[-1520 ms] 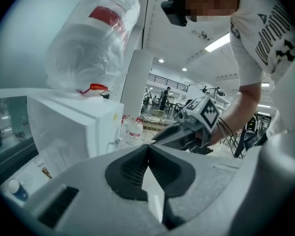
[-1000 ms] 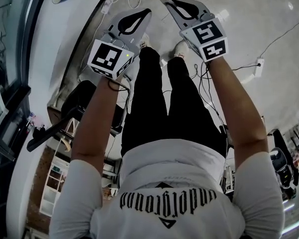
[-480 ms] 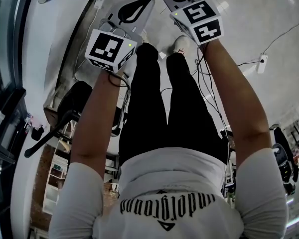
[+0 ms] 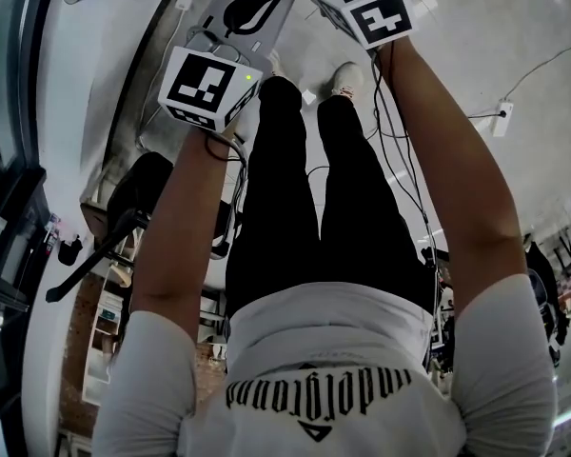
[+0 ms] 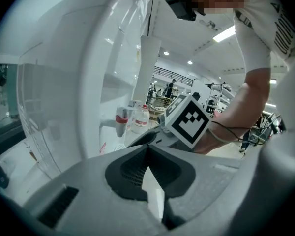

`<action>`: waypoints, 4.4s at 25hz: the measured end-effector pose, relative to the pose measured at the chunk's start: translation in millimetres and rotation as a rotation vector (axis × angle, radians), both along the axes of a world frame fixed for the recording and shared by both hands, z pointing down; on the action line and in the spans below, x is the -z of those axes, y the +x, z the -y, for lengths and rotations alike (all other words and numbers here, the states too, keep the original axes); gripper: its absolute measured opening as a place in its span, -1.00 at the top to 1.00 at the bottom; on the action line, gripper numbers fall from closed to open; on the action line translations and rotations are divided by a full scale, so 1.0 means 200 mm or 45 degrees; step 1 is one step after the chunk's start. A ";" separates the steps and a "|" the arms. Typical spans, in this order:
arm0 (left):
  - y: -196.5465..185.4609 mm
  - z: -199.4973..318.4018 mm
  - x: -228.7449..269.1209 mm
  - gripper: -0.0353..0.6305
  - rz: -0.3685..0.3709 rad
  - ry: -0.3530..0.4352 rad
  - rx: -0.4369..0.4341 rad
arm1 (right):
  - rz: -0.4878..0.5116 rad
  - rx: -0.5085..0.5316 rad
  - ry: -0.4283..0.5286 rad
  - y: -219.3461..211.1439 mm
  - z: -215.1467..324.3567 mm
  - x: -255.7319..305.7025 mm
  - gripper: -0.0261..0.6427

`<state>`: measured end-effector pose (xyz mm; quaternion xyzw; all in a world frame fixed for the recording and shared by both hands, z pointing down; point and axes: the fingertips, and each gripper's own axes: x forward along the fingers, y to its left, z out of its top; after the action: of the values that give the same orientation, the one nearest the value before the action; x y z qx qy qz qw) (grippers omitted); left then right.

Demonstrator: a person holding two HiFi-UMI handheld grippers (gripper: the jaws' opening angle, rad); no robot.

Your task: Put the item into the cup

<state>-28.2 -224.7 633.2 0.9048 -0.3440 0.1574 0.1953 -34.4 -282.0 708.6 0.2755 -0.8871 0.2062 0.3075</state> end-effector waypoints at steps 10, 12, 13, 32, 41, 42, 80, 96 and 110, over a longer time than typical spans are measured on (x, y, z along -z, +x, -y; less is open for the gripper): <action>-0.02 0.02 0.01 0.85 -0.016 -0.007 0.012 | -0.024 0.007 -0.008 -0.05 0.06 -0.04 0.75; -0.02 0.01 0.01 0.85 -0.032 -0.016 0.013 | -0.032 -0.001 -0.008 -0.05 0.06 -0.05 0.71; -0.01 0.01 0.02 0.85 -0.038 -0.018 0.012 | -0.036 -0.004 -0.006 -0.04 0.06 -0.05 0.68; 0.04 -0.08 0.23 0.85 -0.021 -0.020 0.055 | 0.018 -0.059 0.021 0.07 -0.10 0.27 0.74; 0.04 -0.21 0.51 0.85 -0.060 -0.056 0.066 | 0.035 0.035 0.030 0.08 -0.37 0.67 0.88; 0.05 -0.23 0.56 0.85 -0.061 -0.053 0.067 | 0.042 0.049 0.030 0.09 -0.41 0.72 0.88; -0.26 -0.89 2.09 0.85 -0.121 0.253 0.187 | 0.278 0.216 0.428 0.41 -1.02 2.58 0.88; -0.18 -0.90 2.49 0.85 -0.160 0.440 0.222 | 0.345 0.222 0.563 0.53 -1.08 2.83 0.88; -0.16 -1.26 2.50 0.85 -0.053 0.418 0.360 | 0.413 0.372 0.502 0.52 -1.33 2.85 0.88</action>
<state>-60.9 28.1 132.9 0.8702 -0.4846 0.0516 0.0726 69.5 -16.3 139.6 0.1629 -0.9779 0.0250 0.1285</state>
